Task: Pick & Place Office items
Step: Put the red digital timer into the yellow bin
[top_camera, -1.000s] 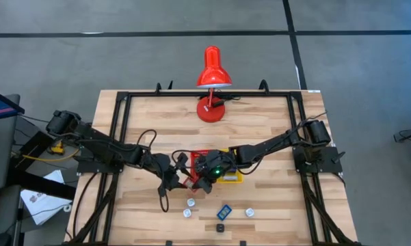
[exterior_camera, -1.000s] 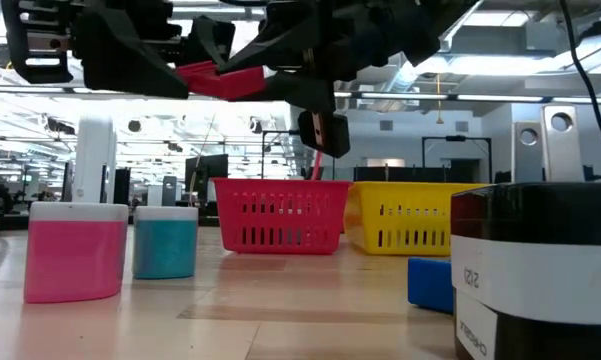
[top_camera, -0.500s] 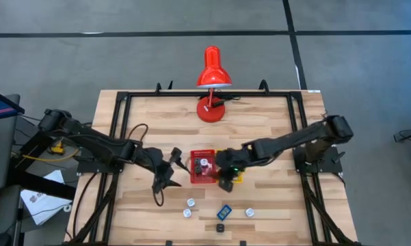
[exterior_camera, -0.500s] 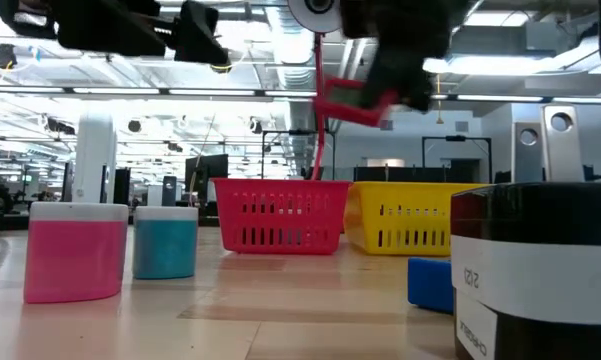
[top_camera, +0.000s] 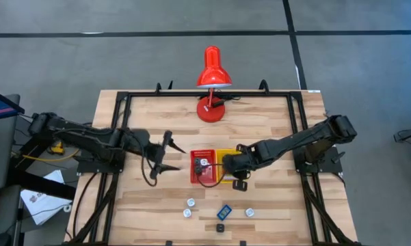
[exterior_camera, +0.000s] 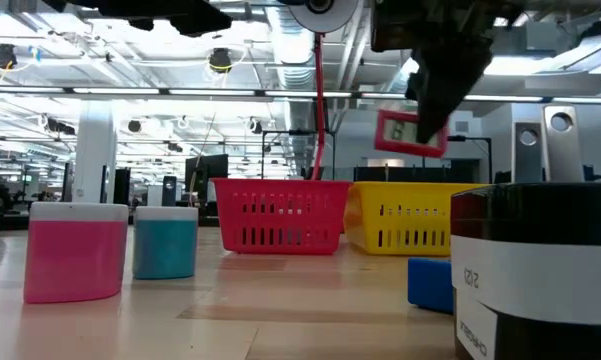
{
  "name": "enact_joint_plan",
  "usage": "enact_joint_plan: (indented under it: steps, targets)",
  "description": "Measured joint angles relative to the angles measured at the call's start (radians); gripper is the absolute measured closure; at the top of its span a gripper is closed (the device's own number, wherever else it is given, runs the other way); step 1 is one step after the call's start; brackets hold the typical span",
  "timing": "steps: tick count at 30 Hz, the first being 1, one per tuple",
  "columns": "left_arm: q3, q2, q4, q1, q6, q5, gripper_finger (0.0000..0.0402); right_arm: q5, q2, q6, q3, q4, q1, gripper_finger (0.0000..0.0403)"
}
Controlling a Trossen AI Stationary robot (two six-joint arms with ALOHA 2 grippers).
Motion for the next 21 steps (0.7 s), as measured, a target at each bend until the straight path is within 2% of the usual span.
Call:
enact_joint_plan:
  steps: [3,5,14,21]
  targets:
    - [-0.025,-0.048,-0.002,0.059,0.0,0.111,0.0098,0.0,-0.002,-0.046,0.001,-0.003,-0.027,0.0352]
    - [-0.049,-0.078,0.019,0.097,-0.003,0.15,0.0097,0.0,0.003,-0.072,0.0,-0.013,-0.046,0.0352]
    - [-0.149,-0.189,0.048,0.209,-0.052,0.155,0.0098,-0.073,0.009,-0.182,0.0,0.034,-0.092,0.0352]
    - [-0.205,-0.206,0.096,0.223,-0.052,0.156,0.0097,-0.079,0.04,-0.184,0.0,0.035,-0.065,0.0352]
